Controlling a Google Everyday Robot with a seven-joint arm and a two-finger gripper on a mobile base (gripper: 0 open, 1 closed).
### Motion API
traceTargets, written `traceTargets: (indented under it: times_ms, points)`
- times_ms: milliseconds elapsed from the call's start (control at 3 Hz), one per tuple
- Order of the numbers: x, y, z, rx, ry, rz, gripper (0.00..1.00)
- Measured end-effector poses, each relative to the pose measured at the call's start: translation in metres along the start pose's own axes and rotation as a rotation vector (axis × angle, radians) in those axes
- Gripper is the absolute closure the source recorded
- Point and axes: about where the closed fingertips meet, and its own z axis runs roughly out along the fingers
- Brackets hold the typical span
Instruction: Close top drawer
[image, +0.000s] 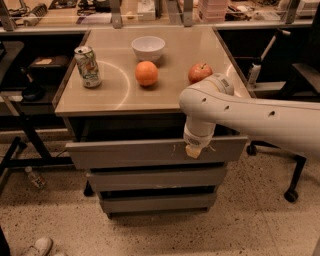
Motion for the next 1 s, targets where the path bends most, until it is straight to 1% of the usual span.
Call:
traceTargets:
  times_ms: [333, 1000]
  points:
    - [0.0, 0.0, 0.0, 0.0, 0.0, 0.0, 0.59]
    - [0.0, 0.0, 0.0, 0.0, 0.0, 0.0, 0.11]
